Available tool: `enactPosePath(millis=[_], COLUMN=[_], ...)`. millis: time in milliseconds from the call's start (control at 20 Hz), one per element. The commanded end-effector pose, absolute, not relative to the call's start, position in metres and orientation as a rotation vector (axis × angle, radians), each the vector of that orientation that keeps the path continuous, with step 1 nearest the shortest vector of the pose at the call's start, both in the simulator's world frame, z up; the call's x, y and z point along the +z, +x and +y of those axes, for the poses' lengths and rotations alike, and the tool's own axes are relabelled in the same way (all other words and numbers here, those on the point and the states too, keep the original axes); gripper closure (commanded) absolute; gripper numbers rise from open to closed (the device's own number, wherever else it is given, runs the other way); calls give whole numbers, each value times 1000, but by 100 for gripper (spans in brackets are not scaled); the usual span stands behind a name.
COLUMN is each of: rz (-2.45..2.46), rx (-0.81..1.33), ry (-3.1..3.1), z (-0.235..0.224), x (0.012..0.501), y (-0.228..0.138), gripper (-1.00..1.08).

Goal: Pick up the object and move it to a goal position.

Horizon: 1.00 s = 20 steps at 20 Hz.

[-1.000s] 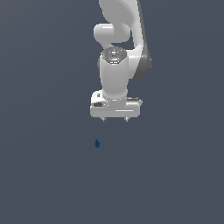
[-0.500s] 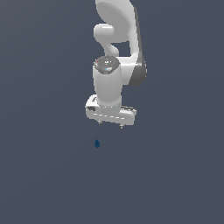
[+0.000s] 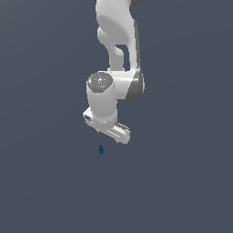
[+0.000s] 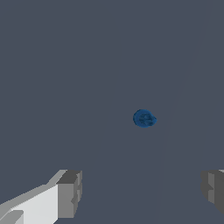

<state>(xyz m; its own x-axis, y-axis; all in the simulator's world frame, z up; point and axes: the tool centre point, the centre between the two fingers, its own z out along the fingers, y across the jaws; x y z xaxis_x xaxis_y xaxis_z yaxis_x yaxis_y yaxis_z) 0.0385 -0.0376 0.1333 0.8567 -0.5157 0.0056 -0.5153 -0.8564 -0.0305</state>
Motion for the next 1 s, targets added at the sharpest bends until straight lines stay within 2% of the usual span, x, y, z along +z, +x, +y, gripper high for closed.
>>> enactPosePath(millis=[0,450,950], rz=[958,1298,1439], rx=[-15,-3,0], ry=[-2967,-2852,-2792], z=[-46,-70,-81], x=[125,102,93], y=[42,51,55], gripper=[-92,-92,-92])
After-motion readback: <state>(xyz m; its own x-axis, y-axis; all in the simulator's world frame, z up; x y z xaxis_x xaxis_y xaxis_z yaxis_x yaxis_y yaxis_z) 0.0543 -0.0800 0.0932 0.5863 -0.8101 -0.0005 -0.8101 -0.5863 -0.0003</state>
